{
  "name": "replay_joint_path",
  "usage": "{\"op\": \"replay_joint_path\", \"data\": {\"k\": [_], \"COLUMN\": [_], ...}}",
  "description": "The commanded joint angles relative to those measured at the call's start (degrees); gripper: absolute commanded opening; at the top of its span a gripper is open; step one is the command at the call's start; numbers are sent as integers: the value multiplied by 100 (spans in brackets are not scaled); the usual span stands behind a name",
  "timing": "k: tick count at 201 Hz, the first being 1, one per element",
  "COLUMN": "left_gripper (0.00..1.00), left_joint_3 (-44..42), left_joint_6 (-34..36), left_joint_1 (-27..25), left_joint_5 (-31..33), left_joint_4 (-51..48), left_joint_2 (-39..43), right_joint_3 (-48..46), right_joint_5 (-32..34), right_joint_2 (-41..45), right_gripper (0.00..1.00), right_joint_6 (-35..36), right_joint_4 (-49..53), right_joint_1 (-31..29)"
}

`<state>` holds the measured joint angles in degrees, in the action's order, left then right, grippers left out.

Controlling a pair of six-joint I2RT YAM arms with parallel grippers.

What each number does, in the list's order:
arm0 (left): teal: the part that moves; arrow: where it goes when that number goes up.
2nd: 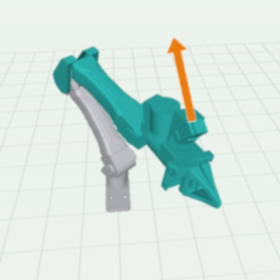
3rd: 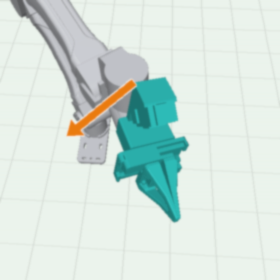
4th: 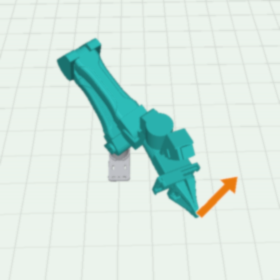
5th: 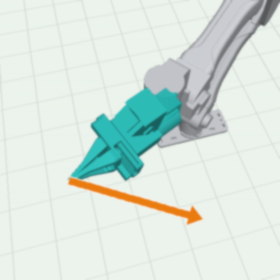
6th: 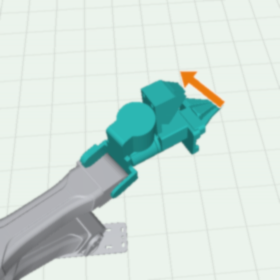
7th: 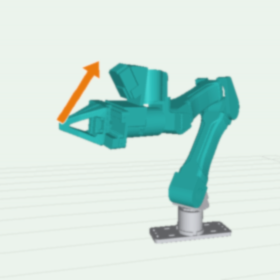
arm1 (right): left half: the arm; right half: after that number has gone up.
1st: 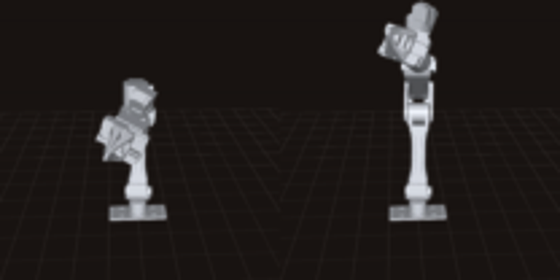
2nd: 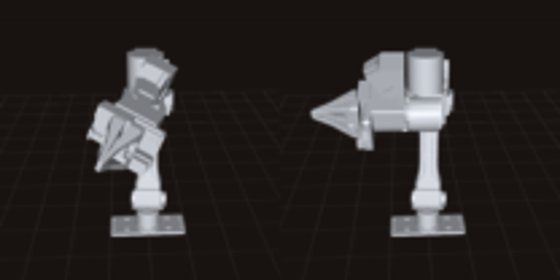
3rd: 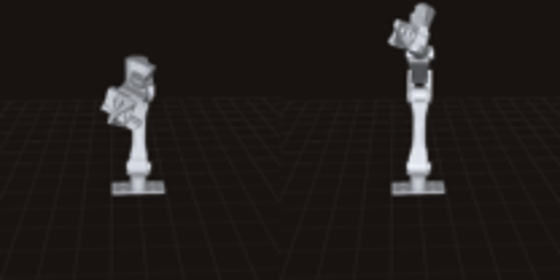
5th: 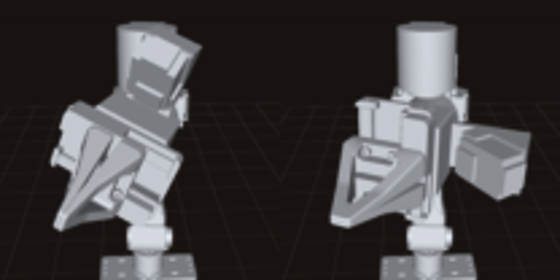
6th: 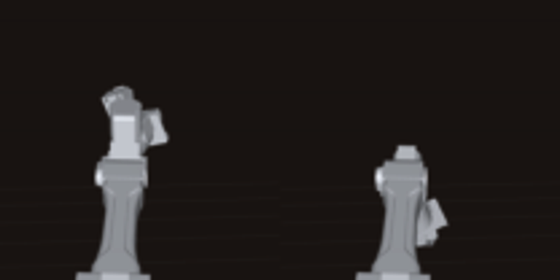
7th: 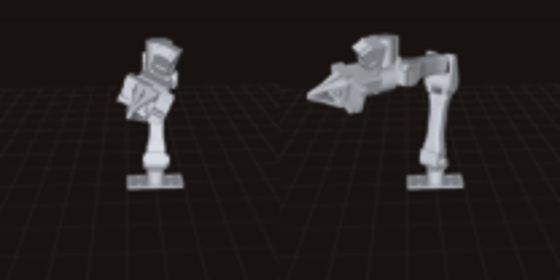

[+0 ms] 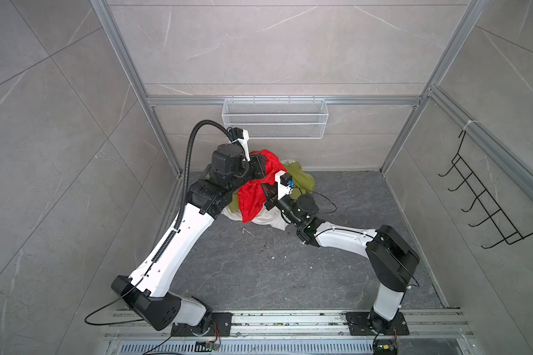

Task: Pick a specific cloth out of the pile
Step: 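Lift the red cloth higher with both grippers, pulling it clear of the pile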

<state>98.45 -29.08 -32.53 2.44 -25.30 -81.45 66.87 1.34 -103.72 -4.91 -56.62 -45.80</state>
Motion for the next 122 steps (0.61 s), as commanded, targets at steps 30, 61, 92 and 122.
{"op": "replay_joint_path", "data": {"k": [30, 61, 92, 122], "left_gripper": [0, 0, 0, 0], "left_joint_3": [254, 291, 292, 349], "left_joint_6": [226, 349, 404, 445], "left_joint_1": [-16, -15, -16, -16], "left_joint_5": [-30, -109, -134, -147], "left_joint_4": [369, 380, 400, 414], "left_joint_2": [356, 411, 463, 499], "right_joint_3": [252, 317, 405, 488], "right_joint_5": [120, 112, 85, 59], "right_joint_2": [572, 709, 915, 1113], "right_gripper": [0, 0, 0, 0], "right_joint_6": [210, 173, 155, 207], "right_joint_4": [304, 475, 680, 886], "right_joint_1": [-41, -35, -44, -49]}}
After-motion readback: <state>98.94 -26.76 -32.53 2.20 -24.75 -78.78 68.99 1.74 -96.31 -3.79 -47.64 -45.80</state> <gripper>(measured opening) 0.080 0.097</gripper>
